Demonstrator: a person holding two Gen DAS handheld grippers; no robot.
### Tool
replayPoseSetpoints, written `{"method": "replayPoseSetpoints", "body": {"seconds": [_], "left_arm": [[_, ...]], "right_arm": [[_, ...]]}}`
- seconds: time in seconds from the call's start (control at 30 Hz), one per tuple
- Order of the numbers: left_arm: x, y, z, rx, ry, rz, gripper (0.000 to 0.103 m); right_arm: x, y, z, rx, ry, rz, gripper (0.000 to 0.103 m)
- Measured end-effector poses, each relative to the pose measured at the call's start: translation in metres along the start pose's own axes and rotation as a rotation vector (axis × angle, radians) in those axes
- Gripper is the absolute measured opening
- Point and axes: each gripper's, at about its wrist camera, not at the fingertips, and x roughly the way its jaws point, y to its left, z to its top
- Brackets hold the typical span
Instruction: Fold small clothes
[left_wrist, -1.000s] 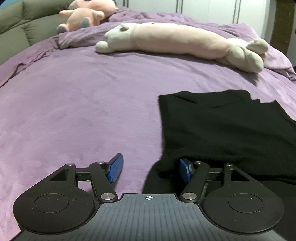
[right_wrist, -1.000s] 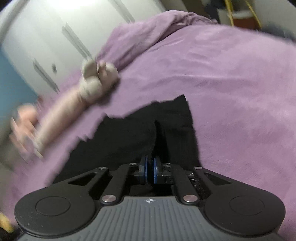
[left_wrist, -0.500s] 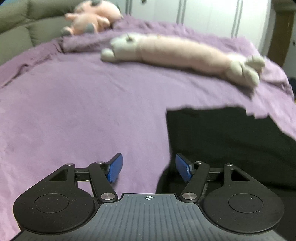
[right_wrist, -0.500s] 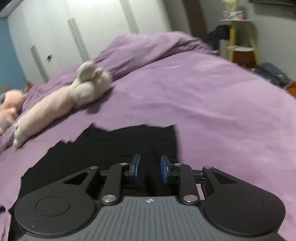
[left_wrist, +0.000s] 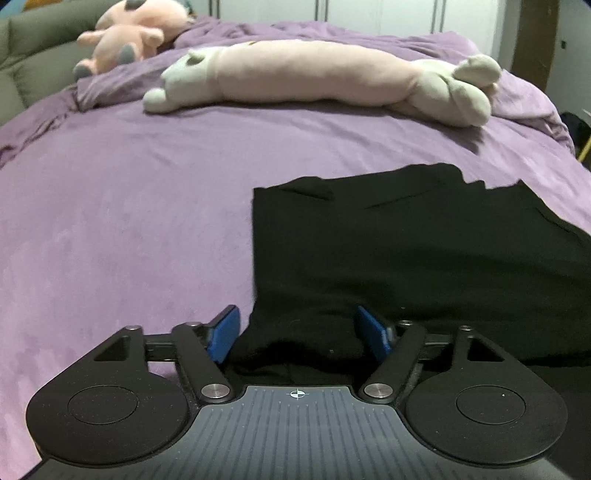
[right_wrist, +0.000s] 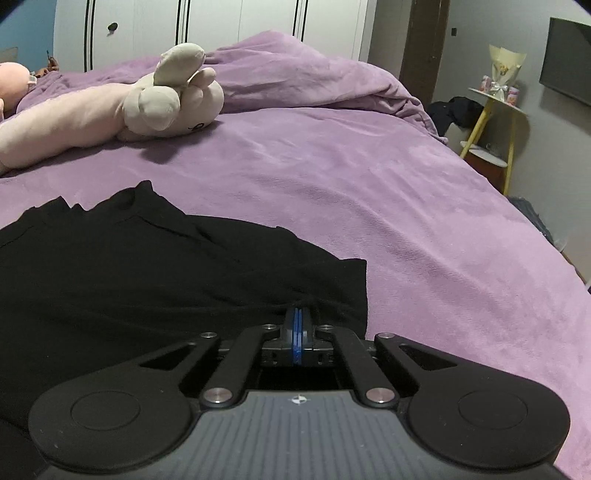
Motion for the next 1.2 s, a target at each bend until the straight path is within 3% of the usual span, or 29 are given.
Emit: {"method": "replayPoseSetpoints", "body": {"seconds": [0.2, 0.3, 0.33, 0.5, 0.6, 0.77, 0.87, 0.97, 1.03, 1.1, 1.2], "left_arm": [[-0.011, 0.008, -0.004, 0.015, -0.004, -0.021, 0.078], [-0.009, 0.006, -0.007, 0.005, 0.001, -0.014, 0.078], [-0.008, 0.005, -0.006, -0.007, 0.01, -0.01, 0.08], [-0.009, 0.012, 0.004, -0.057, 0.085, -0.018, 0.082], [-0.025, 0.022, 0.0, -0.068, 0.111, -0.053, 0.078], [-0.085, 0.048, -0.041, 0.006, 0.126, -0.154, 0.078], [-0.123, 0.075, -0.076, 0.002, 0.153, -0.158, 0.078], [-0.155, 0.102, -0.112, -0.036, 0.19, -0.132, 0.078], [-0.17, 0.116, -0.132, -0.074, 0.213, -0.122, 0.078], [-0.181, 0.123, -0.148, -0.137, 0.251, -0.159, 0.077], [-0.192, 0.125, -0.163, -0.151, 0.263, -0.224, 0.076]], "right_arm": [[-0.052, -0.006, -0.015, 0.054, -0.015, 0.105, 0.0], [-0.049, -0.005, -0.033, 0.003, 0.053, 0.082, 0.0], [-0.047, -0.007, -0.038, -0.003, 0.039, 0.093, 0.0], [-0.052, -0.008, -0.023, 0.048, 0.108, 0.086, 0.0], [-0.075, -0.015, -0.03, 0.111, 0.151, 0.174, 0.006], [-0.139, -0.037, -0.084, 0.121, 0.238, 0.276, 0.016], [-0.19, -0.061, -0.122, 0.089, 0.282, 0.299, 0.02], [-0.233, -0.089, -0.153, 0.105, 0.312, 0.262, 0.02], [-0.247, -0.101, -0.167, 0.141, 0.335, 0.249, 0.029], [-0.25, -0.107, -0.177, 0.173, 0.356, 0.261, 0.033], [-0.254, -0.107, -0.184, 0.167, 0.358, 0.255, 0.033]]}}
